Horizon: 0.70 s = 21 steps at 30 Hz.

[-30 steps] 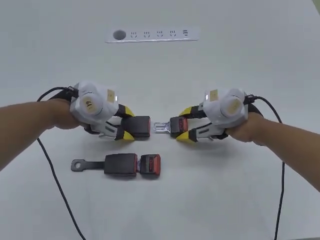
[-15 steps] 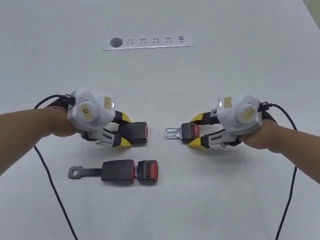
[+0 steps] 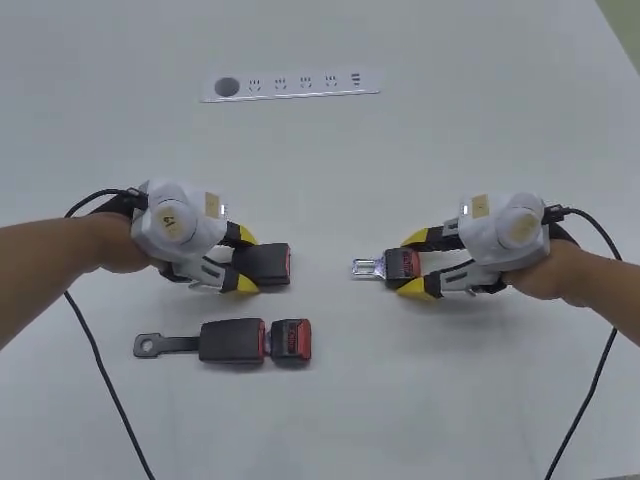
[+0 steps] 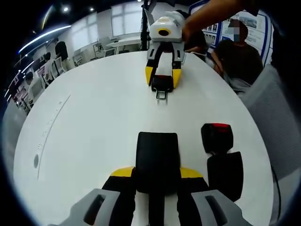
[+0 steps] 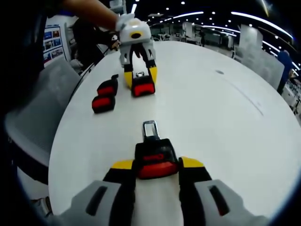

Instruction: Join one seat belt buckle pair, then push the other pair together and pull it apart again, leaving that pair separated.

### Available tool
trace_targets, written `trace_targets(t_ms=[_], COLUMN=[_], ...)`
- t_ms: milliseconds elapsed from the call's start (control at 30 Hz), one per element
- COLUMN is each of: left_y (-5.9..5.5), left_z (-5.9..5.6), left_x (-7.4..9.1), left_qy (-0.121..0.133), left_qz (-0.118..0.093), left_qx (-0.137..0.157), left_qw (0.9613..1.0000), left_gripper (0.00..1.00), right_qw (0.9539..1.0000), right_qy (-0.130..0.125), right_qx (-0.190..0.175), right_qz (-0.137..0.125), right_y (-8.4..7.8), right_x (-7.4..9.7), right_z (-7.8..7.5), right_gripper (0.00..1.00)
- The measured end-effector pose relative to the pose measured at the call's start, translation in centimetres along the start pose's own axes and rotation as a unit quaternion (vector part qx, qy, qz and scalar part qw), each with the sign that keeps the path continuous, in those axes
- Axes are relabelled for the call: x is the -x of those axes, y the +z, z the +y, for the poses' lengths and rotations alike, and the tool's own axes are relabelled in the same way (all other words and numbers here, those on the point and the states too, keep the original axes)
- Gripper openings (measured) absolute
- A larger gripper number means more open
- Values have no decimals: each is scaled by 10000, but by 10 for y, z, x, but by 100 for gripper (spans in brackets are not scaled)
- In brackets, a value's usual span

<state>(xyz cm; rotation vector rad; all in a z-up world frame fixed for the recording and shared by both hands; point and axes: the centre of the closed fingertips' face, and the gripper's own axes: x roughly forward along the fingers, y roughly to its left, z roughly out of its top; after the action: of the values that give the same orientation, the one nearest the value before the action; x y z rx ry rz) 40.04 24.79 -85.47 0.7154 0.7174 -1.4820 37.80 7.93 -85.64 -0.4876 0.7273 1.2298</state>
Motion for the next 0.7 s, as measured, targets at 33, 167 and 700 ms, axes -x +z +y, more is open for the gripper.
trace_targets(t_ms=[33, 167, 700], left_y=[0, 0, 10], left_z=[0, 0, -1], left_x=[0, 0, 4], left_qy=[-3, -4, 125], left_qz=[12, 31, 105], left_qx=[-32, -38, 404], left_qw=[10000, 10000, 9990], left_gripper=[34, 34, 38], right_qw=[10000, 10000, 9998], right_qy=[-3, -18, -23], right_qx=[-2, -23, 191], right_qz=[-2, 24, 78], right_y=[-1, -5, -5], right_x=[1, 7, 13], right_z=[0, 1, -2], right_gripper=[36, 36, 47])
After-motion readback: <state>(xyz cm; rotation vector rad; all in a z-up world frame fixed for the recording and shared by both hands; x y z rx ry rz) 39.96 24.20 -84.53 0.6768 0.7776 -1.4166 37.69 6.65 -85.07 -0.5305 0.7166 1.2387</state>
